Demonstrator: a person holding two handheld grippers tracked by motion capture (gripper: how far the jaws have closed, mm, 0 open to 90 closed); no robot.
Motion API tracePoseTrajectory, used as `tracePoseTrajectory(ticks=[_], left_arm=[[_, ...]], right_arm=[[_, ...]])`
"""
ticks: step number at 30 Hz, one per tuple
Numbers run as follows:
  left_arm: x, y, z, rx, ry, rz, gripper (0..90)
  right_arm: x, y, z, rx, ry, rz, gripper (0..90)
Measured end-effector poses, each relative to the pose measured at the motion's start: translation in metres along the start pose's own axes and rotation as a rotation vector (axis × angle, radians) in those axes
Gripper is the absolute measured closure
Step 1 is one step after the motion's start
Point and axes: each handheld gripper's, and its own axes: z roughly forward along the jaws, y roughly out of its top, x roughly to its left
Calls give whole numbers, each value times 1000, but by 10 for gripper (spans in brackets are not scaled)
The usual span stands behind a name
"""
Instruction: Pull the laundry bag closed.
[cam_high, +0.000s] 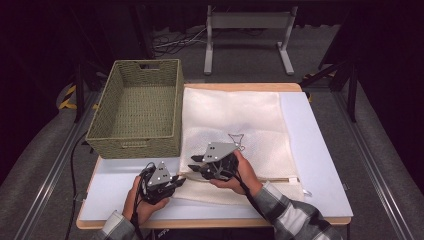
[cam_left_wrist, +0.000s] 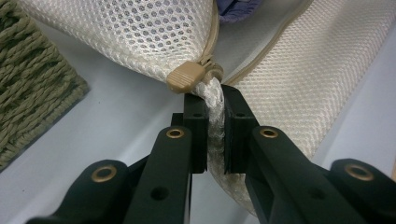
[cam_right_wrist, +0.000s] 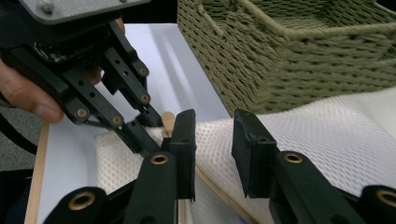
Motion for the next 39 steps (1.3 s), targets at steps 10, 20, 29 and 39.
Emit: tracePoseTrajectory(ticks=[10,20,29,39], left_arm=[[-1,0,0,3,3,1,831],[0,-1,1,3,-1,-4,830],[-1,-2,2,7,-2,-5,830],[-1,-2,3,18,4,-5,829]], right_arm=[[9,3,26,39,70,5,719],[8,0,38,57,93,32,722],[9,0,49,71,119,35,783],[7,-1,40,64,113,33,813]])
